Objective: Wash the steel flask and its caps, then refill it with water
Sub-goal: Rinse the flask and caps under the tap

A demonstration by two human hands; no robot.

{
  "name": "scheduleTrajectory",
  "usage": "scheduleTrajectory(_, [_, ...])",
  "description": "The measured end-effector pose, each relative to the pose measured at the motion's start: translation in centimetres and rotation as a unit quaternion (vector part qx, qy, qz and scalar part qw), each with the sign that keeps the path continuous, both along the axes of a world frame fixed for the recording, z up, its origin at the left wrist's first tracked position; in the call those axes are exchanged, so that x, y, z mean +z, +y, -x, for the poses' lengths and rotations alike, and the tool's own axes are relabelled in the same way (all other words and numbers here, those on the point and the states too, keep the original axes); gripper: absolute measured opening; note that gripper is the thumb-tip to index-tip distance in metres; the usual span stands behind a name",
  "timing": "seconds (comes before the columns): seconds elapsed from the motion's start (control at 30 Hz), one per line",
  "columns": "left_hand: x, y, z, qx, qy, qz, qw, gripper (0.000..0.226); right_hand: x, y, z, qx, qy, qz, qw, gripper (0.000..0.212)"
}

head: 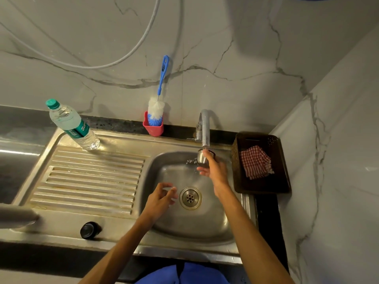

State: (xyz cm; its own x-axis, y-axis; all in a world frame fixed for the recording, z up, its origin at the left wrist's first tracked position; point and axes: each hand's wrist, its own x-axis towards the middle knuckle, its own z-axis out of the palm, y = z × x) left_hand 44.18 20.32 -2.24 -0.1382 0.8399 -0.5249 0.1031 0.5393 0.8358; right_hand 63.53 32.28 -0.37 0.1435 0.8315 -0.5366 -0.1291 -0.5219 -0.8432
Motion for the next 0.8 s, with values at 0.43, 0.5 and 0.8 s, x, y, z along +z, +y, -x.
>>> scheduleTrajectory(0.43, [0.6, -0.5, -0.4, 0.011, -0.004, 0.005, 1.0, 0.019, -0.6, -1.8, 1.2, -0.017, 0.173, -0.062, 0.983, 0.047])
scheduleTrajectory(0.5, [0.5, -0.6, -0.4, 0.015, -0.005, 0.014, 1.0, 0.019, -0.8, -1.7, 0.8, 0.007, 0.114, -0.083, 0.99, 0.062])
scheduleTrajectory(0.8, [0.5, -0.8, -0.1, 0.027, -0.006, 0.023, 0.999, 0.019, 0.3, -0.8, 2.0, 0.05, -0.175, -0.155, 0.971, 0.052])
